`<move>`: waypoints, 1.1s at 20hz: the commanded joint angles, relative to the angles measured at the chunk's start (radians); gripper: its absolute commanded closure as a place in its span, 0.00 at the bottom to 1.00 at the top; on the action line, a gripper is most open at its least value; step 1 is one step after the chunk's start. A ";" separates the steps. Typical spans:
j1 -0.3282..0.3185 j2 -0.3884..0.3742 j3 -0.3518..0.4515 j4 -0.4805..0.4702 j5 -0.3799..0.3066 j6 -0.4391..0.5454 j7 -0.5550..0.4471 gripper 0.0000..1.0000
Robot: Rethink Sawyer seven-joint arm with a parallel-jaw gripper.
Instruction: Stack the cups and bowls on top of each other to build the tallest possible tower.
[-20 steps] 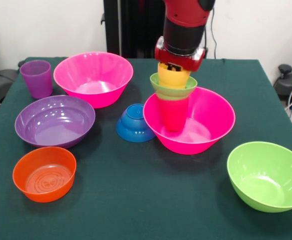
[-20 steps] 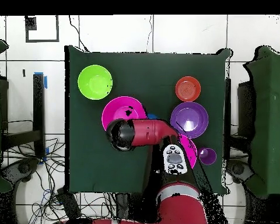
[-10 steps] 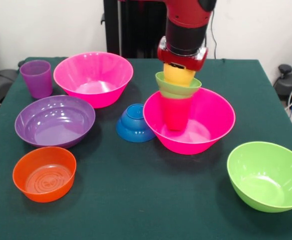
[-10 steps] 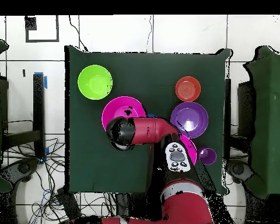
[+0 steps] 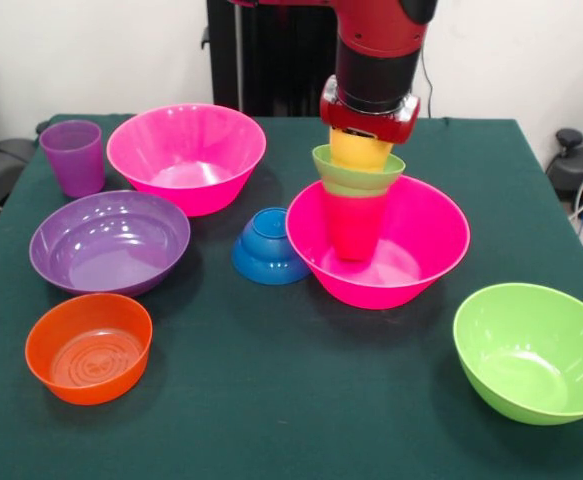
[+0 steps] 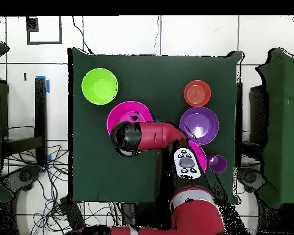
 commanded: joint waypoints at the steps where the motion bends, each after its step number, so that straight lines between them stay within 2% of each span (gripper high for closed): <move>1: -0.005 0.069 0.092 -0.092 -0.103 -0.068 -0.119 1.00; 12: -0.026 0.055 0.120 -0.100 -0.127 -0.057 -0.117 1.00; 18: -0.008 0.049 0.103 -0.073 -0.126 -0.086 -0.060 1.00; 22: -0.014 0.050 0.110 -0.083 -0.124 -0.077 -0.072 1.00</move>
